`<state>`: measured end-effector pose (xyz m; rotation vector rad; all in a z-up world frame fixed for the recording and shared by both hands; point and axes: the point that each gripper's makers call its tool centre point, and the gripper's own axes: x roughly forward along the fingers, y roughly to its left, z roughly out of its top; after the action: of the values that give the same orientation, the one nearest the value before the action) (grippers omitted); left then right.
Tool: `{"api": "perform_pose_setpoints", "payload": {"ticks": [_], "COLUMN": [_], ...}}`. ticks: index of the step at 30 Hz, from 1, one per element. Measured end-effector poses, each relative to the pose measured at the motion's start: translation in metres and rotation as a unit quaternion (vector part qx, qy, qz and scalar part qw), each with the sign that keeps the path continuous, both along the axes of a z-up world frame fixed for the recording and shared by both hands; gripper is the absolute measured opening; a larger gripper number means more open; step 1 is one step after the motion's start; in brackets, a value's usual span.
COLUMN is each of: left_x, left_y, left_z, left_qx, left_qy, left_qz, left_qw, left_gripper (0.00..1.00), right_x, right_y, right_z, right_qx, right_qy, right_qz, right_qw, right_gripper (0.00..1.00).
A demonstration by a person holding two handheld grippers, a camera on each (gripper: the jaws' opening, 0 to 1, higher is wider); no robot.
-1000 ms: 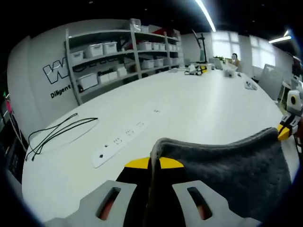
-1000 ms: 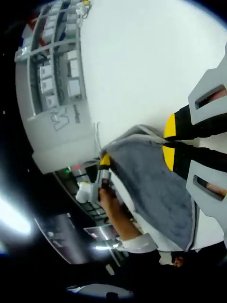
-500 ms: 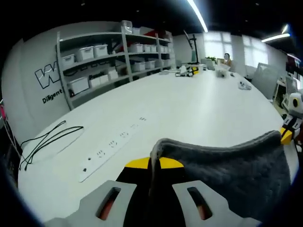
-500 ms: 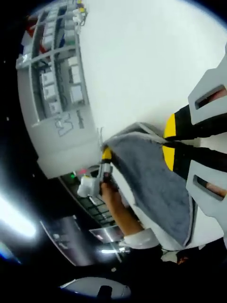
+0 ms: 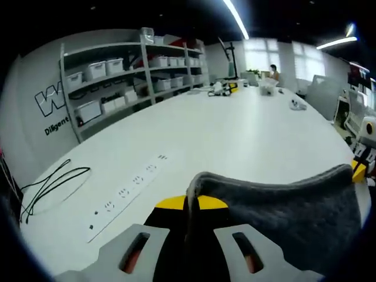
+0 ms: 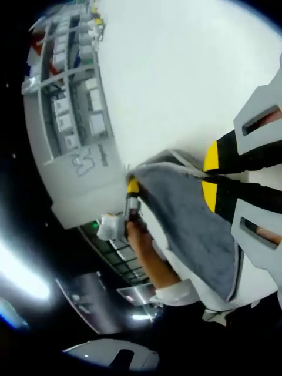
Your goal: Open the folded towel by lifting each exposed corner and separating the folded layers until the towel lies flat within the target outline without major curled edges
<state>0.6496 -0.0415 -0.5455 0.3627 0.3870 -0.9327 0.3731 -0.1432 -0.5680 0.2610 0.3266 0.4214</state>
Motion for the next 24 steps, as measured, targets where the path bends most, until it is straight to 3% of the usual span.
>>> {"api": "perform_pose_setpoints", "payload": {"ticks": [13,24], "left_x": [-0.001,-0.005], "left_y": [-0.031,-0.053], "left_z": [0.0,-0.004], "left_qx": [-0.021,-0.013], "left_qy": [0.009,0.004], "left_qz": [-0.022,-0.033], "left_qw": [0.9995,0.9993], "left_gripper": [0.04,0.04], "right_x": [-0.007,-0.013], "right_y": [-0.006,-0.01], "right_z": [0.0,-0.002], "right_qx": [-0.034,-0.052], "right_qy": [-0.01,-0.008], "right_qz": [-0.014,-0.015], "right_qw": [0.9993,0.9985], "right_gripper": [0.0,0.0]}}
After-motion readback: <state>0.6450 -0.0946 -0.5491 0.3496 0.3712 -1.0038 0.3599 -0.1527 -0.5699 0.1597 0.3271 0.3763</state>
